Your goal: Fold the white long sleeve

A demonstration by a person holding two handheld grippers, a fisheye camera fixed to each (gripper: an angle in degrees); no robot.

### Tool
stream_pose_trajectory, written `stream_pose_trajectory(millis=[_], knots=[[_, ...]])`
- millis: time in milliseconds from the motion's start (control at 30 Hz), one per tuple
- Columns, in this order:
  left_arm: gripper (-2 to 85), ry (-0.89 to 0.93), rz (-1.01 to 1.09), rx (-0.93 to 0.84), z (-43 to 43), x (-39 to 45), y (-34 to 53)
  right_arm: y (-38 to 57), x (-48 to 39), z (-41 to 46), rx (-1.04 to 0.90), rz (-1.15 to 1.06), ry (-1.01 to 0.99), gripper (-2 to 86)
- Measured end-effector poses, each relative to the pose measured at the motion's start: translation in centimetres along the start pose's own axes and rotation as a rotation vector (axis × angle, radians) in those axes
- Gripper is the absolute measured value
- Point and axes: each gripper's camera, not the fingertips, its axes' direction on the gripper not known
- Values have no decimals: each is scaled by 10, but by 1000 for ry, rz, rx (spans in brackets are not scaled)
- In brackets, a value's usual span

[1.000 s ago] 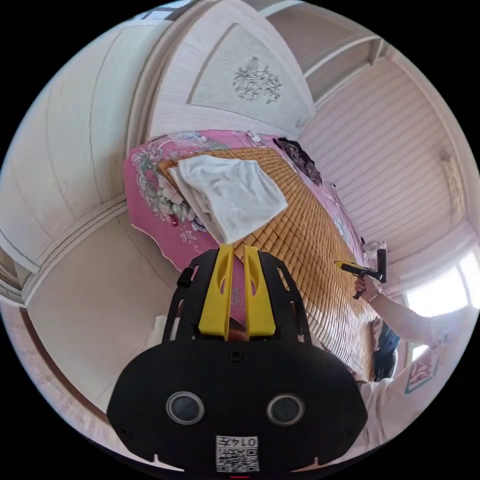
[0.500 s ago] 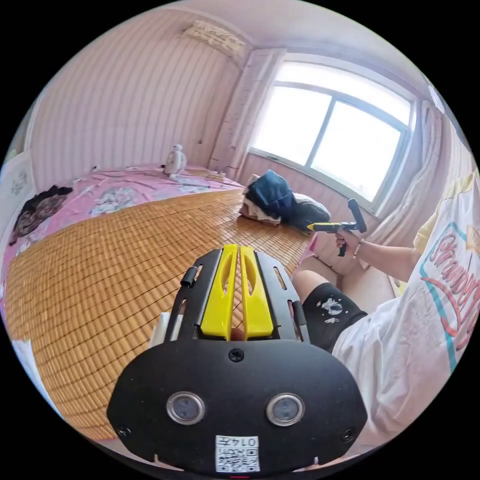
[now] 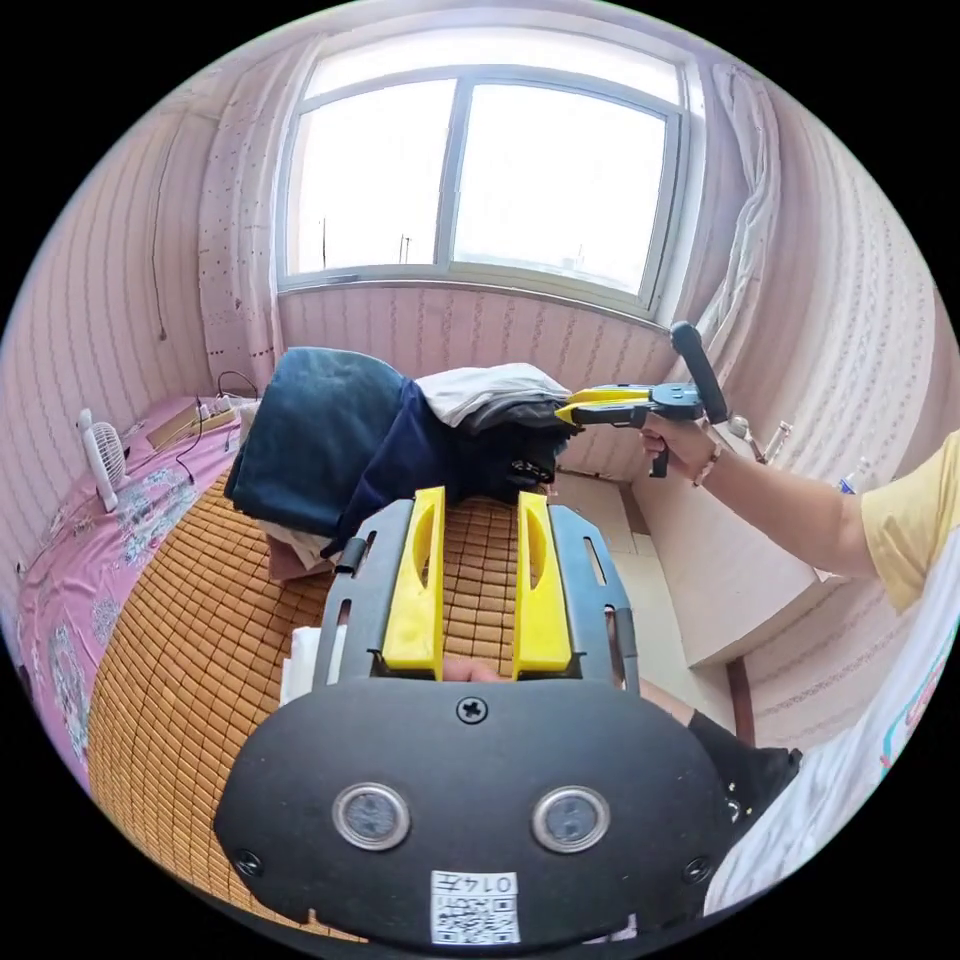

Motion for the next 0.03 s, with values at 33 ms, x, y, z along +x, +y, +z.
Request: stream_pose_trajectory(millis=[33], knots=[[100, -7, -34, -52, 29, -7, -26, -11, 15, 8, -2, 6, 8, 128]])
